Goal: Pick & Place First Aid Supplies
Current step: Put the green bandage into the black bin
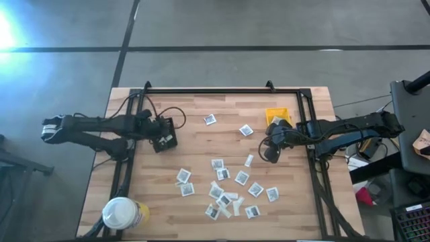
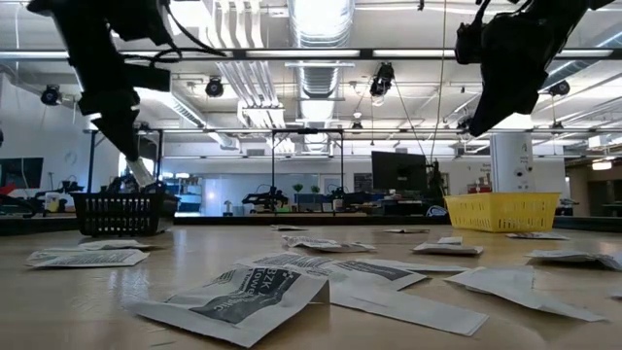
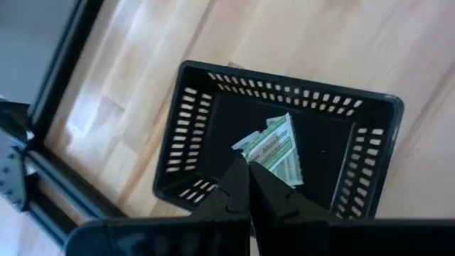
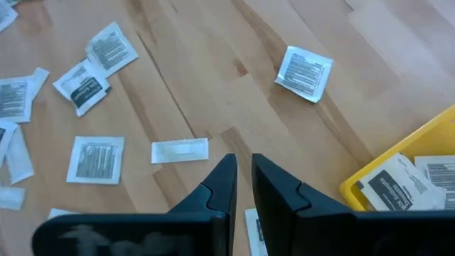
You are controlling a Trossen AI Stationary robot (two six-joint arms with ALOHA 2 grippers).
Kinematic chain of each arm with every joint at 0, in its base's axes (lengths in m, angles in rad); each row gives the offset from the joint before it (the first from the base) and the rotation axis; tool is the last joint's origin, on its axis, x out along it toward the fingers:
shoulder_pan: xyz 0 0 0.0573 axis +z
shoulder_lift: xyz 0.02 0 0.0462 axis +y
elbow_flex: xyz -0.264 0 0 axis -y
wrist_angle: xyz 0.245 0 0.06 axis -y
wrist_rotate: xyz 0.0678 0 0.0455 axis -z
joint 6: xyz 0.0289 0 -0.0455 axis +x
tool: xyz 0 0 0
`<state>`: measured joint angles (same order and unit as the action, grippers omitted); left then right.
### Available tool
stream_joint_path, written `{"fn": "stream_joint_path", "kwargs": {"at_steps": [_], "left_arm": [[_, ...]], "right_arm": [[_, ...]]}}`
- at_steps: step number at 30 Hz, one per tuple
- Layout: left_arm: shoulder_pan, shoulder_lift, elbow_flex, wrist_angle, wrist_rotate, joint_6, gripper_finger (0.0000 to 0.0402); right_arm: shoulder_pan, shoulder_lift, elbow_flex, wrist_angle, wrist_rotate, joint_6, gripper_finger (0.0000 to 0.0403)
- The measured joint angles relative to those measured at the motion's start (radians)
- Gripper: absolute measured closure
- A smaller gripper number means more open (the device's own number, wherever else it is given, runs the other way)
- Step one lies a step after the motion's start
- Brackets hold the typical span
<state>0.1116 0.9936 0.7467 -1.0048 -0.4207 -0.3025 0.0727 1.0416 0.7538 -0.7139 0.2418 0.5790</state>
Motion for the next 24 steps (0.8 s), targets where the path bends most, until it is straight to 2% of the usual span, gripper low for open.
{"fn": "stream_joint_path", "kwargs": {"at_steps": [4, 8, 16, 24], "left_arm": [[0.055, 0.029, 0.0, 0.007, 0.037, 0.017, 0.0401], [0.108, 0.073, 0.0, 0.01, 0.159, 0.016, 0.0401], [0.121, 0.154, 0.0, 0.047, 0.169, 0.019, 0.0401], [0.121, 0.212, 0.0, 0.055, 0.169, 0.013, 0.0399]], "right_arm": [[0.0, 0.0, -0.033, 0.037, 0.022, 0.018, 0.0359], [0.0, 0.0, -0.073, 0.107, 0.023, 0.046, 0.0359], [0.006, 0.0, -0.118, 0.255, 0.011, 0.052, 0.0359], [0.05, 0.0, -0.12, 0.309, -0.015, 0.05, 0.0359]]}}
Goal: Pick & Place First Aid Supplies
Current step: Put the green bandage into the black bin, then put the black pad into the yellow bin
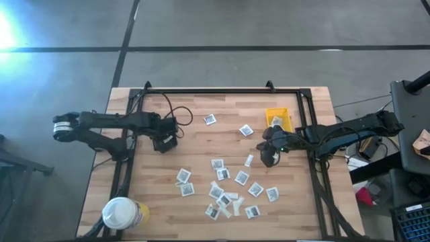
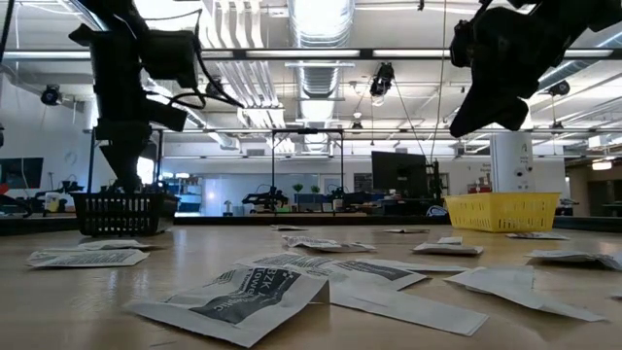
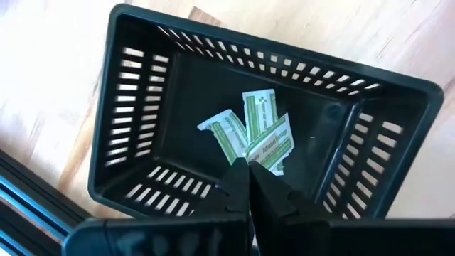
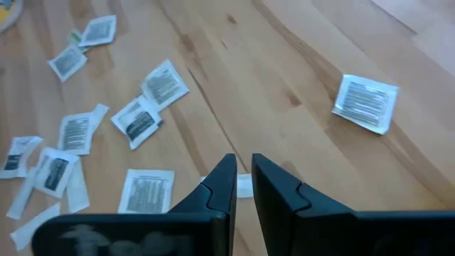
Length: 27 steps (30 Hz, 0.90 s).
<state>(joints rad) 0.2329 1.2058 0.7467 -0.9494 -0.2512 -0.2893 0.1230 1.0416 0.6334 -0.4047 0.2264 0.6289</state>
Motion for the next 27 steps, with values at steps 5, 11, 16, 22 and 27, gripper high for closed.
{"fn": "stream_joint_path", "kwargs": {"at_steps": [5, 11, 16, 22, 27], "left_arm": [[0.0, 0.008, 0.0, 0.016, -0.015, 0.016, 0.0375], [0.001, 0.005, 0.001, 0.048, -0.063, 0.033, 0.032], [0.001, 0.004, 0.001, 0.048, -0.064, 0.033, 0.027], [0.001, 0.004, 0.048, -0.032, -0.063, 0.033, 0.024], [0.001, 0.004, 0.119, -0.085, -0.062, 0.033, 0.0239]], "right_arm": [[0.002, 0.0, 0.0, 0.0, 0.001, -0.006, 0.0359], [0.001, 0.0, 0.0, 0.0, 0.001, -0.019, 0.0359], [0.001, 0.0, 0.0, -0.006, 0.001, -0.035, 0.0359], [0.001, 0.0, 0.0, -0.009, -0.06, -0.03, 0.0344], [0.001, 0.0, 0.021, -0.05, -0.119, -0.05, 0.0314]]}}
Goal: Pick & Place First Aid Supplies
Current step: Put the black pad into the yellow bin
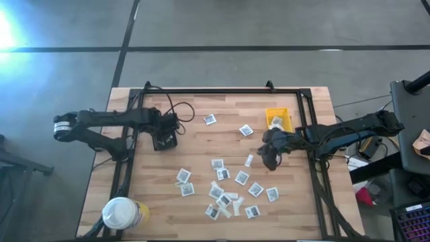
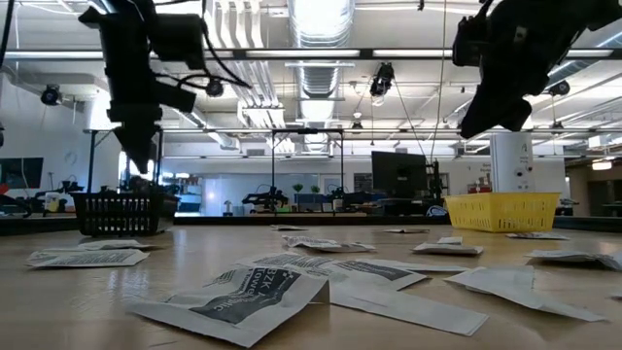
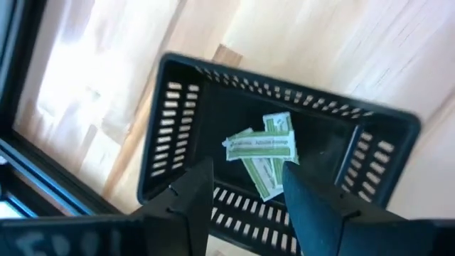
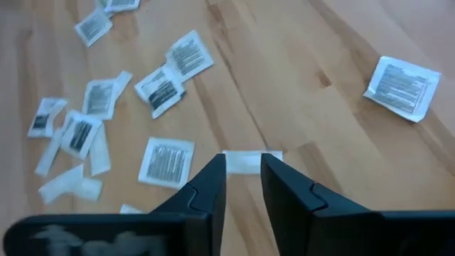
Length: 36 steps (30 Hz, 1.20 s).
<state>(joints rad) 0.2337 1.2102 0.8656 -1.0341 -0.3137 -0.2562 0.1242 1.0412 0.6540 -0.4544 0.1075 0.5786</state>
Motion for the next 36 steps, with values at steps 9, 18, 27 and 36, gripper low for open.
{"fn": "stream_joint_path", "kwargs": {"at_steps": [9, 18, 27, 36], "left_arm": [[-0.003, -0.001, 0.139, 0.005, 0.002, 0.066, 0.0239], [-0.085, -0.001, 0.145, 0.135, 0.093, 0.126, 0.0239], [-0.246, 0.003, 0.144, 0.311, 0.095, 0.155, 0.0239], [-0.39, 0.003, 0.144, 0.392, 0.094, 0.157, 0.0239]], "right_arm": [[0.007, -0.001, 0.118, -0.182, -0.209, 0.063, 0.0291], [0.097, 0.0, 0.111, -0.186, -0.325, 0.278, 0.031], [0.214, 0.0, 0.087, -0.184, -0.319, 0.479, 0.0321], [0.252, 0.0, 0.007, -0.103, -0.317, 0.643, 0.0321]]}}
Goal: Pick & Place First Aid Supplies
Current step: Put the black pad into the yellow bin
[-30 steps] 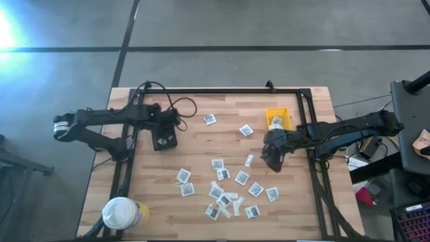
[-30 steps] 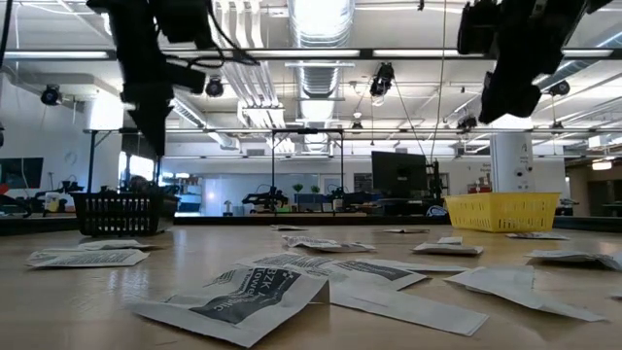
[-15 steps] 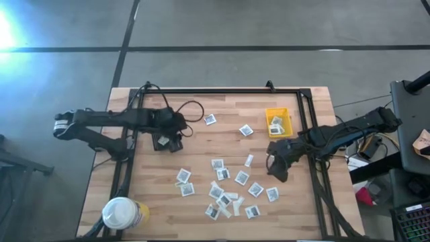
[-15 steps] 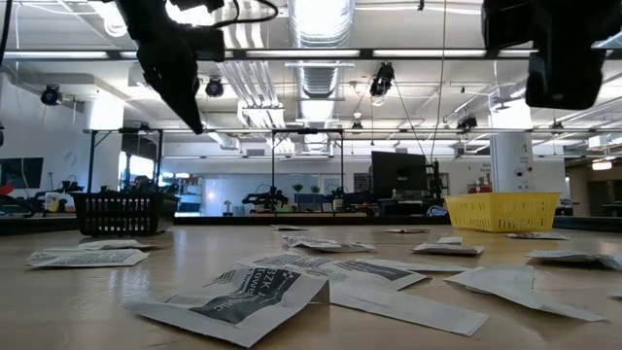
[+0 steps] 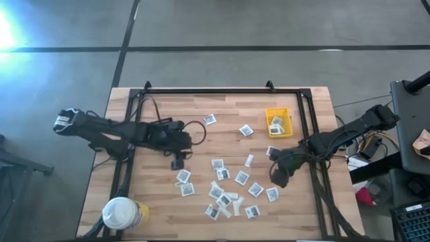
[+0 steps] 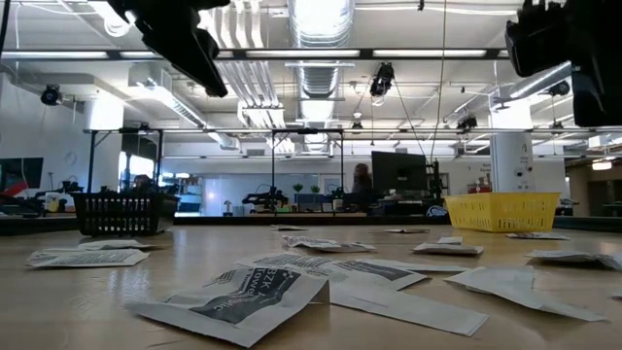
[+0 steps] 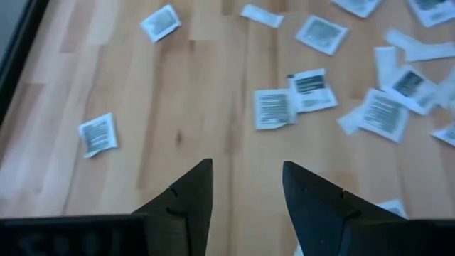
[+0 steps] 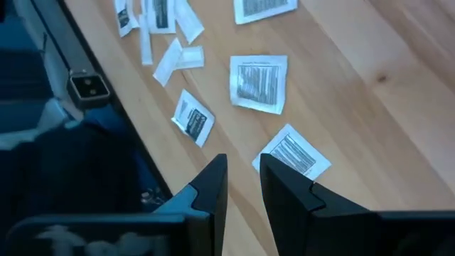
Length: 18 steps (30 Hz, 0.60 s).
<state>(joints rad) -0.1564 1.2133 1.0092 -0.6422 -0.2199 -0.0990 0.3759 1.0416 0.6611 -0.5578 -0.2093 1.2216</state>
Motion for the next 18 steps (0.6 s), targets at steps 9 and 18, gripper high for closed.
{"fn": "stream_joint_path", "kwargs": {"at_steps": [9, 18], "left_arm": [[-0.094, 0.0, -0.017, 0.003, -0.001, -0.061, 0.0239], [-0.13, 0.001, -0.083, 0.026, -0.002, -0.188, 0.0239]], "right_arm": [[0.003, 0.009, -0.054, 0.235, 0.019, -0.068, 0.0318], [0.039, 0.112, -0.005, 0.415, 0.033, -0.427, 0.0276]]}}
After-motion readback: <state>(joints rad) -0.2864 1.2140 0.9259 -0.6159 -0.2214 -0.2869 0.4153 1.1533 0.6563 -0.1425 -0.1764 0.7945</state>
